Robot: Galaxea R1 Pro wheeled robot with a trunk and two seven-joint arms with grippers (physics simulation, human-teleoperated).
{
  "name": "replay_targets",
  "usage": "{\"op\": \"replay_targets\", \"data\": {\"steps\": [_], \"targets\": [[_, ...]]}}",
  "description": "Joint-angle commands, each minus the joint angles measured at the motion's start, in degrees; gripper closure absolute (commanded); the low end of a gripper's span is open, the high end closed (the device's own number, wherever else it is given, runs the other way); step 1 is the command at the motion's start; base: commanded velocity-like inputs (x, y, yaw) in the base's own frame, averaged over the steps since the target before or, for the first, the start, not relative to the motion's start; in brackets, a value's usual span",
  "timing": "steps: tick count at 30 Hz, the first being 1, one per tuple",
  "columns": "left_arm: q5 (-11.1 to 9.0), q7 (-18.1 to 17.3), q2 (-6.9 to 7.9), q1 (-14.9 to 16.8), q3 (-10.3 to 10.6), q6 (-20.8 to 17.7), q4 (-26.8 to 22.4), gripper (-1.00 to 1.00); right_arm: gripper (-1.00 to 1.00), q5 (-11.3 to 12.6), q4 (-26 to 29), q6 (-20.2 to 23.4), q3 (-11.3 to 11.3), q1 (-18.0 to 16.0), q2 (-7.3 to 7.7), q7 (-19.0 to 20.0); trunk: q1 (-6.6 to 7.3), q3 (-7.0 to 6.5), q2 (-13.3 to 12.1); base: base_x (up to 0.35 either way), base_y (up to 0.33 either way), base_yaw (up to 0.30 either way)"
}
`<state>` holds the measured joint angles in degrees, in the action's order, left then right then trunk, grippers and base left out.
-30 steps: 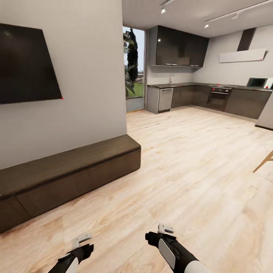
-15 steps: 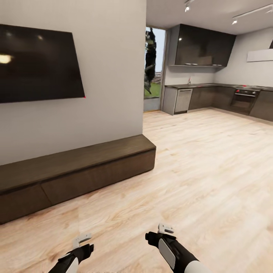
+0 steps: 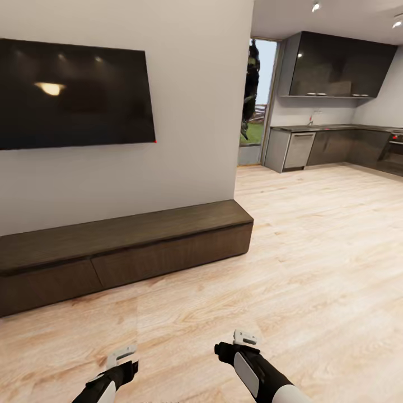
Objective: Place each of the two pumpkins and all three candles from the living room inside a cabinet in the living room (use any cabinet), then make sure every cabinet is closed, and position the cauldron so it is next to a table in the living room.
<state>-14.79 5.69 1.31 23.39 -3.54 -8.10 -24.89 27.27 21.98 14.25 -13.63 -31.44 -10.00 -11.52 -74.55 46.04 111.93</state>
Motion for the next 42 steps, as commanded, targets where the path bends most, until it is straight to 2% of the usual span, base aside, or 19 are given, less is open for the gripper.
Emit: {"op": "replay_targets", "data": {"steps": [1, 24, 33, 42], "targets": [[-0.5, 0.2, -0.01, 0.0, 0.0, -0.3, 0.0, -1.0, -1.0, 0.2, 0.1, 0.3, -0.3, 0.0, 0.0, -0.4, 0.01, 0.05, 0.0, 0.0, 0.0, 0.281], [-0.2, 0.2, -0.03, 0.0, 0.0, -0.3, 0.6, -1.0, -1.0, 0.2, 0.1, 0.3, -0.3, 0.0, 0.0, -0.4, 0.01, 0.05, 0.0, 0.0, -0.166, 0.276], [-0.1, 0.2, -0.05, 0.0, 0.0, -0.3, 0.6, -1.0, -1.0, 0.3, 0.2, 0.2, -0.2, 0.0, 0.0, -0.4, 0.01, 0.05, 0.0, 0.0, -0.131, 0.044], [-0.1, 0.2, -0.01, 0.0, 0.0, -0.3, 0.6, -1.0, -1.0, 0.9, 0.3, -1.8, -0.1, 0.0, 0.0, -0.4, 0.01, 0.05, 0.0, 0.0, -0.097, 0.001]]}}
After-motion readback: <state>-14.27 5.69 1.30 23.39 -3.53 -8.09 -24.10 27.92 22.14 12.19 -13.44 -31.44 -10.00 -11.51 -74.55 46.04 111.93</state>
